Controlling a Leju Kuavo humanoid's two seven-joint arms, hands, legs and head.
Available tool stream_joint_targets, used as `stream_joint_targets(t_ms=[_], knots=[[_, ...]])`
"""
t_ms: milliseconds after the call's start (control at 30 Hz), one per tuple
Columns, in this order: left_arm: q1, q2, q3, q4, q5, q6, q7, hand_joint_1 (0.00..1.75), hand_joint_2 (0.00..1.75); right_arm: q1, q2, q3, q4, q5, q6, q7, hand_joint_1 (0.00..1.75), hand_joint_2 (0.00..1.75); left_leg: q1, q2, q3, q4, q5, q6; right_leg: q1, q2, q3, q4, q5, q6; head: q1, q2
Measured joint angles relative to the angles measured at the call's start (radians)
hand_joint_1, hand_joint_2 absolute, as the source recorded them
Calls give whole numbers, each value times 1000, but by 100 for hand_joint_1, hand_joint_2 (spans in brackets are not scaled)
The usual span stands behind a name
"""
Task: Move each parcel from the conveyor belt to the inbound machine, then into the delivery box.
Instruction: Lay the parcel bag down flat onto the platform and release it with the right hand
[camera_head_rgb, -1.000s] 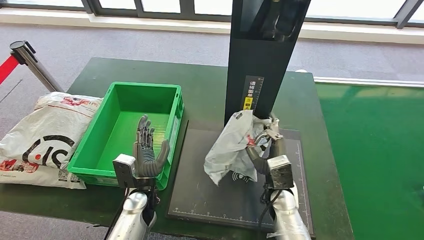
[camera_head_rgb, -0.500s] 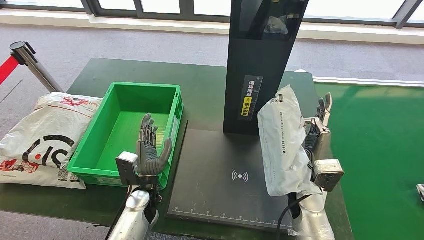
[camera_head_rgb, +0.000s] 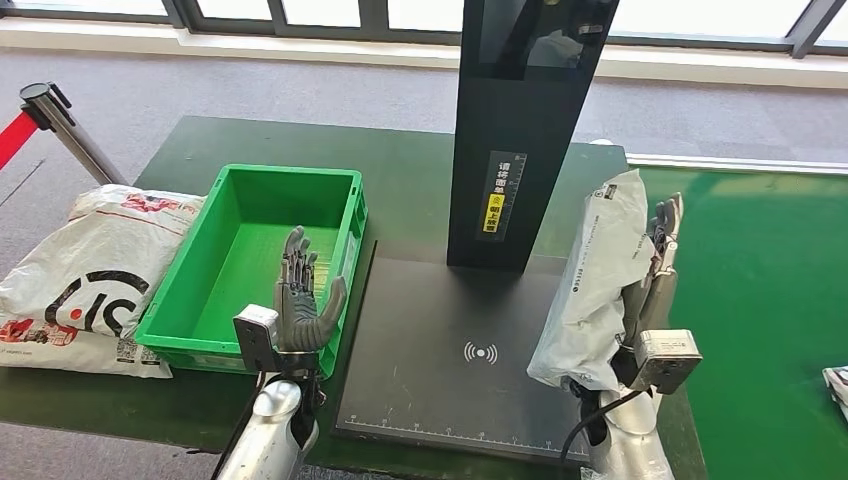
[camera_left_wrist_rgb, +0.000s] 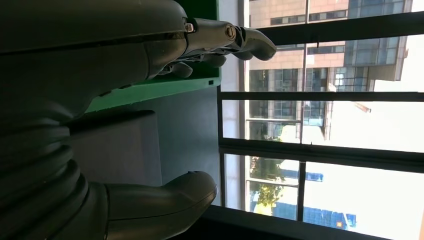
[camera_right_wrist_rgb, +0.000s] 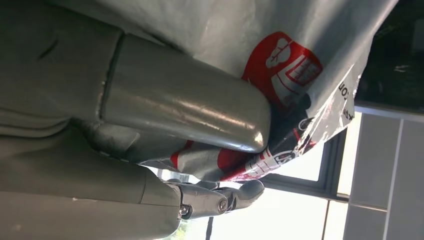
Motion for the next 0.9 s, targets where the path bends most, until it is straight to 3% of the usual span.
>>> stream_joint_targets(t_ms=[533, 900], knots=[[0, 0, -2, -1, 2, 0, 0, 0, 175, 4, -1, -2, 17, 21, -22, 0, 0, 0, 0, 0, 0, 0, 0, 0, 0, 0, 0, 0, 0, 0, 0, 0], [0, 1, -11, -1, 30, 12, 0, 0, 175, -20, -7, -6, 120, 46, -28, 2, 0, 0, 0, 0, 0, 0, 0, 0, 0, 0, 1, 0, 0, 0, 0, 0]])
